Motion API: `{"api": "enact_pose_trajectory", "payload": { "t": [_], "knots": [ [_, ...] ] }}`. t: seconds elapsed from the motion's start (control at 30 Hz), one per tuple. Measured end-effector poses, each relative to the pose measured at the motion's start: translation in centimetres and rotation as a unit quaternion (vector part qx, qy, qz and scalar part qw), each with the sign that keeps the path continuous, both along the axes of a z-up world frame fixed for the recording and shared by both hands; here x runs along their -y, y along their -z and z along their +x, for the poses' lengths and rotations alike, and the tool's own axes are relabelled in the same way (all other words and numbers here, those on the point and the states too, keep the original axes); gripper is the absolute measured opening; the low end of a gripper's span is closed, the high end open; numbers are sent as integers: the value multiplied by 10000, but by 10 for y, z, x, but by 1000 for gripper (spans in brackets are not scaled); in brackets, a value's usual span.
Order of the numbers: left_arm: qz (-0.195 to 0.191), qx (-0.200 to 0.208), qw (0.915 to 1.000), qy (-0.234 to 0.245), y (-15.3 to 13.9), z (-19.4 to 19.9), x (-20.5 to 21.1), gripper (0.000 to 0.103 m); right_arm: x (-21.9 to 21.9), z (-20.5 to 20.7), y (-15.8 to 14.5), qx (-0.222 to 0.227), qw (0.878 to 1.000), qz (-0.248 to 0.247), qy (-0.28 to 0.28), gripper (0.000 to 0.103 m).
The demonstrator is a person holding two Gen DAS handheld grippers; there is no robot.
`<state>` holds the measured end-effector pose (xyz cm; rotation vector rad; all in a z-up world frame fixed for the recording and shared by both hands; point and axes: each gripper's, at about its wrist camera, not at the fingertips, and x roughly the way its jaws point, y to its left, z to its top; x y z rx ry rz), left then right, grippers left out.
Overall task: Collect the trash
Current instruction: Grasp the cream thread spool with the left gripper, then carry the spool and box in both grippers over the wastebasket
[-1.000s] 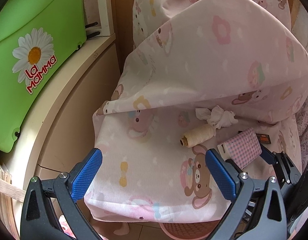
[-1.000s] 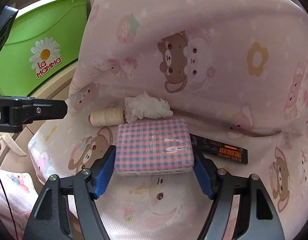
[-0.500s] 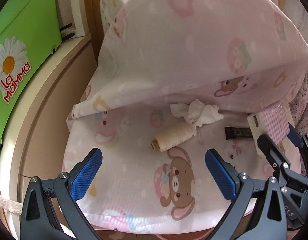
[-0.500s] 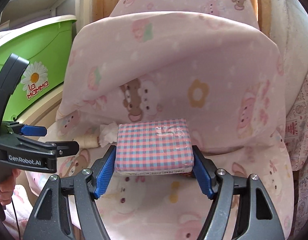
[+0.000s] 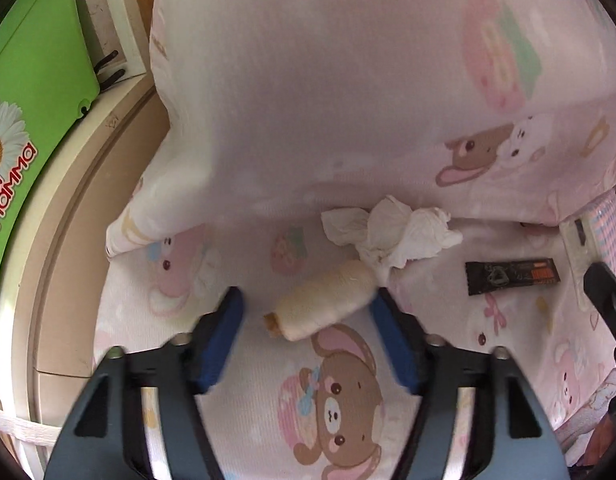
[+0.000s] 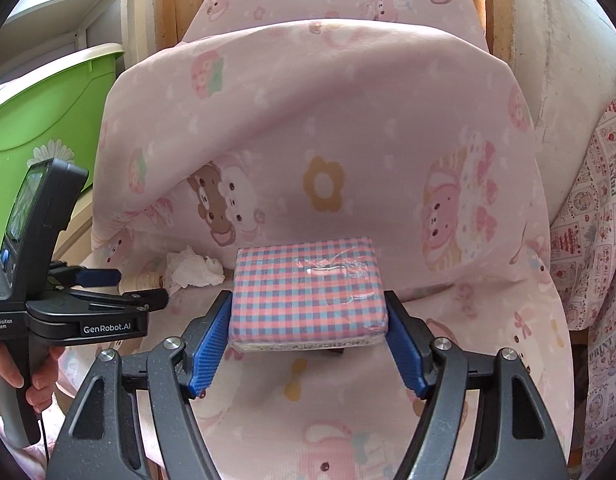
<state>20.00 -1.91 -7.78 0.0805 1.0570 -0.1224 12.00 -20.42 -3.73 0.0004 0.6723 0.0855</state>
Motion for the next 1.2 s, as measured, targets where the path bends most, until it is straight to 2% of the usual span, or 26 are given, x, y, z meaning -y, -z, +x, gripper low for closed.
{"api": "enact_pose_trajectory", "payload": {
  "t": [0.23, 0.63, 0.83, 1.07, 1.2],
  "knots": [
    [32, -24, 9994, 345, -7, -18, 12, 51, 3, -2, 1, -14, 10000, -64, 60, 74],
    [-457, 269, 9986, 56, -29, -36, -18, 51, 5, -4, 1, -72, 9999, 29, 122, 74],
    [-531, 436, 9976, -15, -35, -46, -25, 52, 8, -9, 2, -145, 9996, 151, 171, 74],
    [-536, 625, 9966, 41, -44, -64, -24, 52, 11, -33, -2, -115, 9995, 204, 217, 75],
    [-506, 674, 9964, 65, -45, -76, -21, 52, 9, -47, -7, 6, 9998, 58, 204, 75]
  ]
}}
